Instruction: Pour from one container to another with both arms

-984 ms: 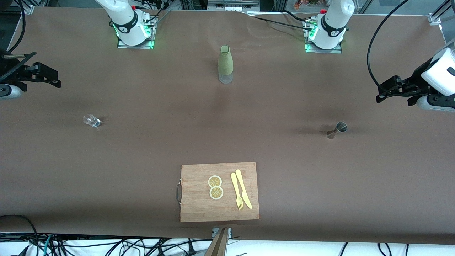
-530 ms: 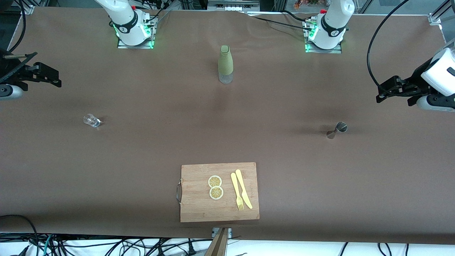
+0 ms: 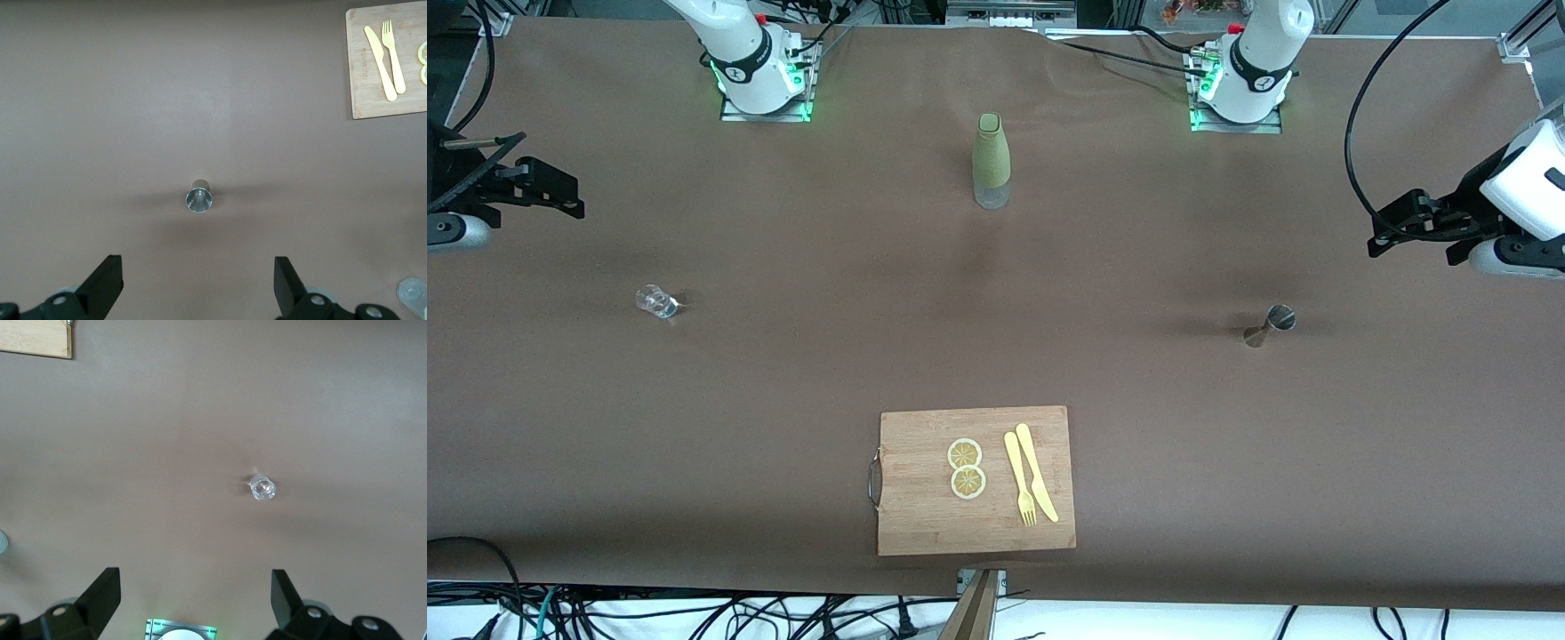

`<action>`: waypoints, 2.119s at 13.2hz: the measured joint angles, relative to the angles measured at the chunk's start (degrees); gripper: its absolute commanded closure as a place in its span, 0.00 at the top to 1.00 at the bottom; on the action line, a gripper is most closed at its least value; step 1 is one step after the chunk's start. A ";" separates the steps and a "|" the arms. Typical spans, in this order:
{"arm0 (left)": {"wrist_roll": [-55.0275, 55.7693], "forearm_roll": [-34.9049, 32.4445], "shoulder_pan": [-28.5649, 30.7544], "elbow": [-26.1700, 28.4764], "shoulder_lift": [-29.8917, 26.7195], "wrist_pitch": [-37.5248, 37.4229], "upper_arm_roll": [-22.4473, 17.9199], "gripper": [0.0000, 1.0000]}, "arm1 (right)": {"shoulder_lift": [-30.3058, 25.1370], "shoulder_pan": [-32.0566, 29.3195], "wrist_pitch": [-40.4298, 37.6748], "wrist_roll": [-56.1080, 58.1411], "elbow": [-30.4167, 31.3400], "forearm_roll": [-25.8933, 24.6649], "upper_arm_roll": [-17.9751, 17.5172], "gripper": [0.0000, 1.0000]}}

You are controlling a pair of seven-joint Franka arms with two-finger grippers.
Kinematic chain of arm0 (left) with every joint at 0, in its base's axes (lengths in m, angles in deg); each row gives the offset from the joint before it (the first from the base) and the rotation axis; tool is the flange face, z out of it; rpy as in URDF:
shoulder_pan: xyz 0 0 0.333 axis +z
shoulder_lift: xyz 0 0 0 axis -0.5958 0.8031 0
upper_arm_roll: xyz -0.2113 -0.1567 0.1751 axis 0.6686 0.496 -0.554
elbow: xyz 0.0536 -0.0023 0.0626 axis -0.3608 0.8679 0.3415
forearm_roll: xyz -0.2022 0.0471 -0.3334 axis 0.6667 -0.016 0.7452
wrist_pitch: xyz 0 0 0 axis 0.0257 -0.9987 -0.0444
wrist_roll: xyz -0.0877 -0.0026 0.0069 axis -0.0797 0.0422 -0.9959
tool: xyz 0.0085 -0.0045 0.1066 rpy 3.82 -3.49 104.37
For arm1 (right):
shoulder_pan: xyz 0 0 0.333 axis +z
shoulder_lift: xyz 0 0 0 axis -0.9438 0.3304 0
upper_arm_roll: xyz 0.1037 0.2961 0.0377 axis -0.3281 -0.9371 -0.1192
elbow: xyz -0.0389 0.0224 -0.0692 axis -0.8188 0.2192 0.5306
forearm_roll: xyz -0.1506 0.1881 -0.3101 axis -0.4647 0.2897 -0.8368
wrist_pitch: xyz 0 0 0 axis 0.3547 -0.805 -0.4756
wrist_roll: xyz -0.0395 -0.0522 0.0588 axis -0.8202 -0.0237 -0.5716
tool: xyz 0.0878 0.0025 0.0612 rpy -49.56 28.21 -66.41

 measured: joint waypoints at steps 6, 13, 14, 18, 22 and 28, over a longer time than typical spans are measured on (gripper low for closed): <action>0.00 0.00 0.61 0.00 0.11 -0.64 -0.07 1.00 | 0.00 0.02 -0.03 0.00 0.23 0.00 -0.01 1.00; -2.18 0.00 0.69 0.03 0.97 -1.53 -0.01 1.00 | 0.00 0.26 -0.03 0.00 0.32 0.00 -0.13 1.00; -5.49 0.00 0.70 0.10 1.15 -1.75 -0.02 1.00 | 0.01 0.42 -0.03 0.00 0.40 0.00 -0.21 1.00; -26.29 0.00 2.18 0.43 2.82 -2.16 -0.21 1.00 | 0.12 0.98 -0.01 0.00 0.72 0.00 -0.29 1.00; -37.86 0.00 4.53 1.03 4.32 -2.27 -1.02 1.00 | 0.10 2.13 -0.06 0.21 1.34 0.01 -0.52 1.00; -66.81 12.59 7.96 6.81 6.68 -2.29 -6.87 1.00 | -0.04 2.30 1.27 0.33 4.86 0.01 -0.84 1.00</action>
